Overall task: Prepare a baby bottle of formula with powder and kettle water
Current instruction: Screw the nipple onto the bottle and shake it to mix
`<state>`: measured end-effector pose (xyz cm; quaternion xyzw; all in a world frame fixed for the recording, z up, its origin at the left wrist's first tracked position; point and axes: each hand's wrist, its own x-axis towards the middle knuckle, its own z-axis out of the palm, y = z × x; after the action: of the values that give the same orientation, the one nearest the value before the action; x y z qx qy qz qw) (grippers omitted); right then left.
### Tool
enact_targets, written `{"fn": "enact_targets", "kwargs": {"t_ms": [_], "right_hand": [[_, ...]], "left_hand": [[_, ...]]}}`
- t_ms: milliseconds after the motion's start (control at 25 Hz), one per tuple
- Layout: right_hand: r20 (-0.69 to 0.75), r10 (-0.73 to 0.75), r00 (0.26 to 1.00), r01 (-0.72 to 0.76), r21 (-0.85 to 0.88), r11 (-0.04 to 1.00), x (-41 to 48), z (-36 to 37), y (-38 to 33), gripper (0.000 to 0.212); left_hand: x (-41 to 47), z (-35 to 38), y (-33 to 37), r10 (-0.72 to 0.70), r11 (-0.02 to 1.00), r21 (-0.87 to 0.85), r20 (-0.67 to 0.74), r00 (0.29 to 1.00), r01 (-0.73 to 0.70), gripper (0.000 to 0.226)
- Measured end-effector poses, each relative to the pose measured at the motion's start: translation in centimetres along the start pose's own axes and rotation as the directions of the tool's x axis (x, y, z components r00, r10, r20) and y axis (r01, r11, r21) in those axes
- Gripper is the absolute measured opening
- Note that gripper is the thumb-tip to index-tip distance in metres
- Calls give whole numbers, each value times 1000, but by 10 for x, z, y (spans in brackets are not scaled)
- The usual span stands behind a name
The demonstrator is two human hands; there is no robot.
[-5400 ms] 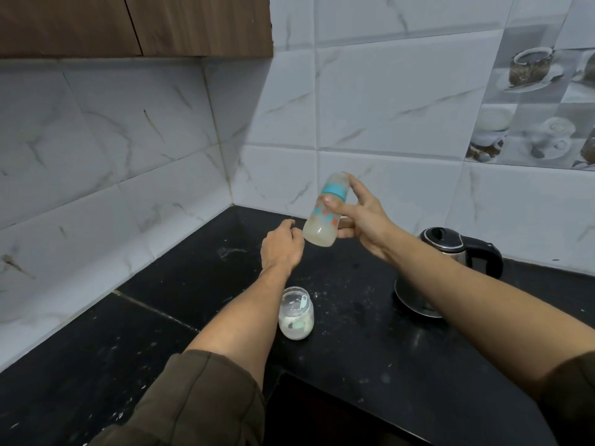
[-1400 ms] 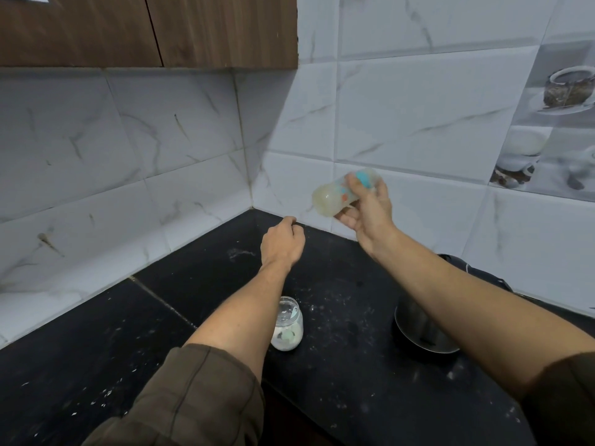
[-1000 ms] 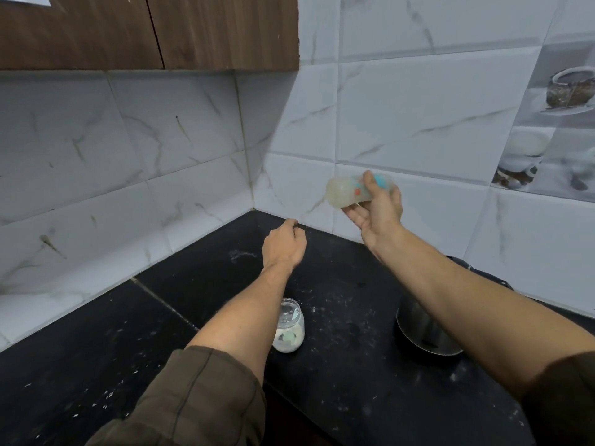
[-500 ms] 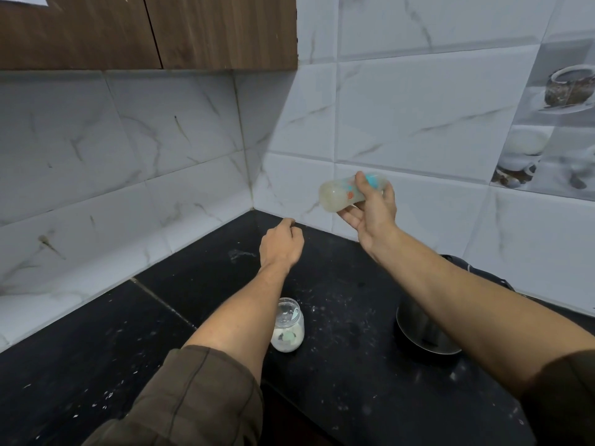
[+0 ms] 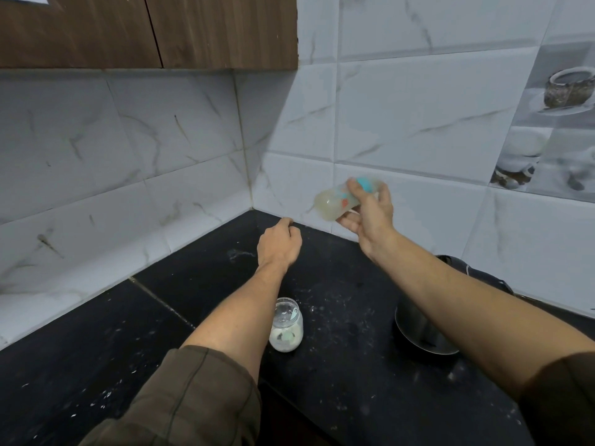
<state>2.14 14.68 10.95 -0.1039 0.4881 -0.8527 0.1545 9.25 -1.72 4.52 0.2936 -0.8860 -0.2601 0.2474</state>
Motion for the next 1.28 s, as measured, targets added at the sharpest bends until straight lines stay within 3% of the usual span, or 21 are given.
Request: {"fn": "enact_targets", "kwargs": {"t_ms": [80,160,320,400,520,600,680,800,840,960,1040,1120,1280], "right_hand": [[200,54,978,-6,-234,972,-10,0,3,71],[273,70,959,22,-319,947,-14,-1,4,78],[4,14,1000,-14,45,999,-1,1,-3,72],[-37,24,999,-21,96,995,4,0,-4,67],[227,70,971,-21,-210,978,-9,1,-3,62],[329,105,939,-4,-293,956,-12,2,0,69],[242,53,969,-14,-161,987,-12,5,-2,64],[-20,22,1000,-19,134,991,-1,8,-5,60],[-30,30,999,-26,136,990,0,8,-6,60],[209,100,973,-62,-182,981,-11,8,-6,62],[321,128,939,-29,-296,955,-15,6,-3,71],[268,70,961,-17,-194,981,-13,7,-2,71],[-36,32,999,-27,153,988,-2,7,-4,57]], "left_hand": [[1,1,1,9,1000,-3,15,1000,-9,43],[1,1,2,18,1000,-2,24,1000,-18,42],[0,1,3,2,1000,-16,11,1000,-2,46],[-2,0,3,-2,1000,-16,7,1000,2,46],[0,2,0,6,1000,-5,16,1000,-6,42],[0,1,0,18,1000,12,16,1000,-19,39],[-1,1,1,27,1000,8,7,1000,-27,39],[-6,-1,0,15,1000,-2,-9,1000,-15,41],[-6,-2,0,7,1000,-3,-10,1000,-7,42],[-3,-3,0,7,1000,-7,0,1000,-7,41],[-3,-3,2,18,1000,8,13,1000,-18,37],[-4,-3,2,19,1000,3,8,1000,-19,38],[-9,-2,-1,8,1000,-5,-12,1000,-8,44]]}}
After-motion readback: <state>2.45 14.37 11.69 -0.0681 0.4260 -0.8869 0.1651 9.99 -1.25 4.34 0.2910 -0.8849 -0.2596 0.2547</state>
